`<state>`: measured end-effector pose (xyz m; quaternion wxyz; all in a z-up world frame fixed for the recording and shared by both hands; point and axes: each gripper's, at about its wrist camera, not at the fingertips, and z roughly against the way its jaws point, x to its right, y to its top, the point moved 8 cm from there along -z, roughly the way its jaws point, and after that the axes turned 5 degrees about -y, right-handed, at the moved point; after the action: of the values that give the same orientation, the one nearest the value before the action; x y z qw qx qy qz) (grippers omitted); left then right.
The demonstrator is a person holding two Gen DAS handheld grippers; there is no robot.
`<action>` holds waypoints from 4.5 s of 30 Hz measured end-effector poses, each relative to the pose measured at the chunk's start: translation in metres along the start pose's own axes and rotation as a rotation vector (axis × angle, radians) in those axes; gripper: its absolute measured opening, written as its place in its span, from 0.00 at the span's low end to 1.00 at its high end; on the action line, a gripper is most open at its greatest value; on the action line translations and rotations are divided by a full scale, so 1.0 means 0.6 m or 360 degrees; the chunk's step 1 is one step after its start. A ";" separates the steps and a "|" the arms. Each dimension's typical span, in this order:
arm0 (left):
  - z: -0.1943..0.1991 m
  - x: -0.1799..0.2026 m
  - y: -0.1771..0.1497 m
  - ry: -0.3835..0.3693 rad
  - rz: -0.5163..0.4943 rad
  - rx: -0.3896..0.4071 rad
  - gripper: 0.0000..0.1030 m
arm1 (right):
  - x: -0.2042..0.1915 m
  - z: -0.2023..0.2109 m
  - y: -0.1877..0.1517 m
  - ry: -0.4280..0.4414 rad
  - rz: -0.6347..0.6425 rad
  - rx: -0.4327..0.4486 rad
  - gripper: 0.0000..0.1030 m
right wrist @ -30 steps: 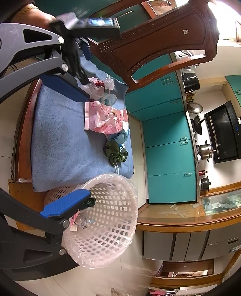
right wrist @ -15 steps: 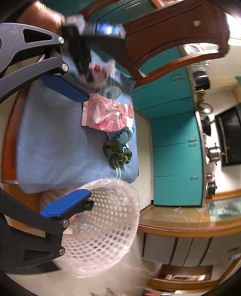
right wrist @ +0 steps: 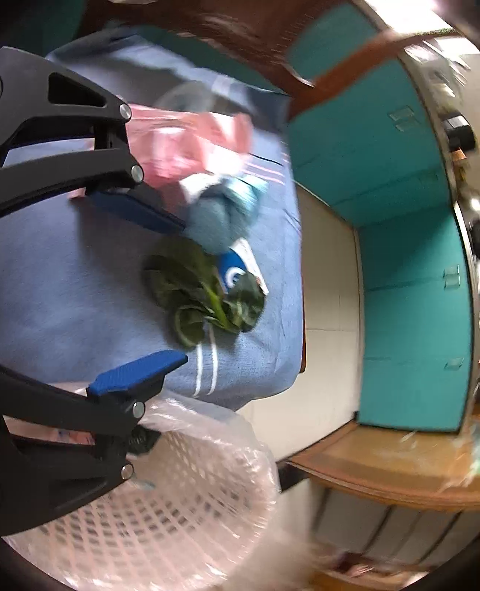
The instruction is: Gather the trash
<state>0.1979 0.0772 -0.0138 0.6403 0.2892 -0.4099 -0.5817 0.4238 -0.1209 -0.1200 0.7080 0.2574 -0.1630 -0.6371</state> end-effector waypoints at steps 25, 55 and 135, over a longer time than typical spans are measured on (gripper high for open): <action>-0.002 -0.009 0.002 -0.0027 0.0062 -0.0026 0.36 | -0.018 0.093 0.000 0.0003 0.0065 0.0275 0.08; -0.048 0.077 -0.071 -0.0097 -0.0101 -0.0265 0.38 | -0.079 0.322 -0.174 0.0290 0.0227 0.0561 0.08; -0.018 0.057 -0.079 -0.0081 -0.0002 -0.0242 0.97 | -0.016 0.345 -0.162 0.0067 0.0032 0.0722 0.90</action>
<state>0.1825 0.0352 -0.0529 0.6496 0.2251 -0.3804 -0.6186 0.2277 -0.1494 -0.0062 0.6416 0.4214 -0.2898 -0.5716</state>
